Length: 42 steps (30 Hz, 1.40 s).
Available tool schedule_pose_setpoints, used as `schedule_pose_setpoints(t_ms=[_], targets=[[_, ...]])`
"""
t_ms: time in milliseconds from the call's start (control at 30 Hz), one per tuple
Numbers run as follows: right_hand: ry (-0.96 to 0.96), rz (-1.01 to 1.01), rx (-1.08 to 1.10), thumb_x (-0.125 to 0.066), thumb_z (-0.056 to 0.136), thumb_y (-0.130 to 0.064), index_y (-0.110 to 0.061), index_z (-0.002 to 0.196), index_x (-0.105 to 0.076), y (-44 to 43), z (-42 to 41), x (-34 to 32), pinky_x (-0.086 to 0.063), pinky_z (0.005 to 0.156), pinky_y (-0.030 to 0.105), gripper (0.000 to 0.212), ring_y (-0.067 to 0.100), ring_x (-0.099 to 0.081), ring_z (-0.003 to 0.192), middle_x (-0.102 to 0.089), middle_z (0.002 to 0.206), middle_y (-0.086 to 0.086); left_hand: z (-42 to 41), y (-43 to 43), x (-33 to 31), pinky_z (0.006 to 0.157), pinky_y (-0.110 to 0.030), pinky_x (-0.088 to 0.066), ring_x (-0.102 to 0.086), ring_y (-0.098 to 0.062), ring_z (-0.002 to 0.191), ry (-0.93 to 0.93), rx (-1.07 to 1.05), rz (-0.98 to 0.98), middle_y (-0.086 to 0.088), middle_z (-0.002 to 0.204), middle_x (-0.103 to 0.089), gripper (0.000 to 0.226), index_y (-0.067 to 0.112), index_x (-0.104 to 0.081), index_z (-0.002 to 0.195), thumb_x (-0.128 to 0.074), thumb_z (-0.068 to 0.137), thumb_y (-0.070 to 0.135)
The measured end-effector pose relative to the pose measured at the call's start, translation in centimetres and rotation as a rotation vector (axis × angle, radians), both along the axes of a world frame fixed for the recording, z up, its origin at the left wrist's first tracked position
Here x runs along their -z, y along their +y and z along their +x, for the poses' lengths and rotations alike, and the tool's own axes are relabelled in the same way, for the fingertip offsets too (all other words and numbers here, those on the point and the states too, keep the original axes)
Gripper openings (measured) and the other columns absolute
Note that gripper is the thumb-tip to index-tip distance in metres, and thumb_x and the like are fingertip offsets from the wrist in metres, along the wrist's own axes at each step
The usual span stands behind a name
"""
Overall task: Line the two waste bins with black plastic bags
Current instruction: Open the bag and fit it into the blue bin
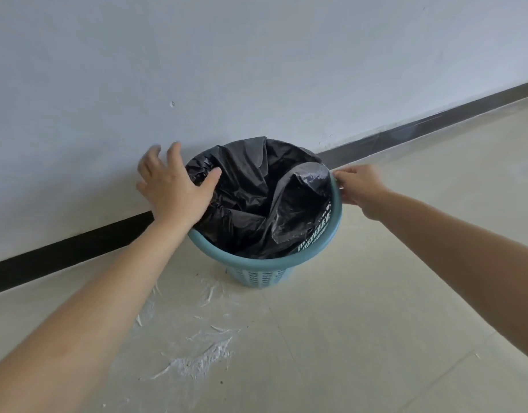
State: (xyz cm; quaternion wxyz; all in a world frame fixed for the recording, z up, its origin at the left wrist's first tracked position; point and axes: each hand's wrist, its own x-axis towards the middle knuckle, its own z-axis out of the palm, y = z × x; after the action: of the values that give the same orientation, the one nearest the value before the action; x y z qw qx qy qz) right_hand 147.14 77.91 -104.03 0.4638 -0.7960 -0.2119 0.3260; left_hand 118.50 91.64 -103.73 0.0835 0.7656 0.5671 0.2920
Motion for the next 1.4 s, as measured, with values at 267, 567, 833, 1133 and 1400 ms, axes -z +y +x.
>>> schedule_pose_setpoints(t_ms=[267, 567, 833, 1133, 1400], targets=[[-0.123, -0.056, -0.103, -0.080, 0.072, -0.041, -0.020, 0.077, -0.072, 0.9, -0.2, -1.3, -0.059, 0.060, 0.029, 0.023, 0.019, -0.075, 0.080, -0.075, 0.084, 0.003, 3.7, -11.7, -1.0, 0.086, -0.036, -0.047, -0.053, -0.016, 0.097, 0.012, 0.827, -0.141, 0.004, 0.099, -0.058, 0.044, 0.031, -0.059, 0.126, -0.059, 0.087, 0.053], [-0.174, -0.056, 0.001, -0.045, 0.083, -0.004, -0.011, 0.083, -0.052, 0.8, 0.3, 0.0, -0.063, 0.068, 0.050, 0.010, 0.031, -0.072, 0.073, -0.067, 0.102, 0.019, 2.9, -12.6, 1.8, 0.041, -0.034, -0.048, -0.054, -0.020, 0.057, 0.064, 0.924, 0.465, -0.006, 0.076, -0.059, 0.029, 0.006, -0.068, 0.116, -0.059, 0.089, 0.001], [0.055, -0.109, -0.074, -0.051, 0.093, 0.002, -0.005, 0.110, -0.056, -1.4, -0.4, 3.3, -0.061, 0.052, 0.040, 0.019, 0.033, -0.072, 0.060, -0.067, 0.094, 0.020, 2.6, -12.3, 2.9, 0.049, -0.034, -0.048, -0.054, -0.022, 0.061, 0.084, 1.080, 0.743, -0.007, 0.088, -0.069, 0.027, 0.009, -0.057, 0.118, -0.060, 0.092, 0.004], [-0.246, -0.235, -0.158, -0.052, 0.085, -0.001, -0.016, 0.072, -0.059, -1.6, -1.3, 4.4, -0.041, 0.045, 0.023, 0.021, 0.014, -0.048, 0.047, -0.056, 0.058, 0.001, 1.6, -13.1, 4.3, 0.061, -0.036, -0.043, -0.056, -0.025, 0.071, 0.101, 1.120, 0.748, -0.011, 0.118, -0.061, 0.026, 0.012, -0.062, 0.113, -0.065, 0.088, 0.008], [-0.554, 0.184, 0.100, -0.040, 0.095, -0.046, -0.031, 0.096, -0.049, -4.4, -5.1, 0.5, -0.040, 0.071, 0.030, 0.017, 0.003, -0.050, 0.078, -0.052, 0.095, -0.008, -0.9, -13.2, 2.8, 0.083, -0.042, -0.049, -0.059, -0.026, 0.092, -0.225, 0.857, 0.469, -0.015, 0.119, -0.058, 0.027, 0.008, -0.061, 0.113, -0.067, 0.089, 0.019]])
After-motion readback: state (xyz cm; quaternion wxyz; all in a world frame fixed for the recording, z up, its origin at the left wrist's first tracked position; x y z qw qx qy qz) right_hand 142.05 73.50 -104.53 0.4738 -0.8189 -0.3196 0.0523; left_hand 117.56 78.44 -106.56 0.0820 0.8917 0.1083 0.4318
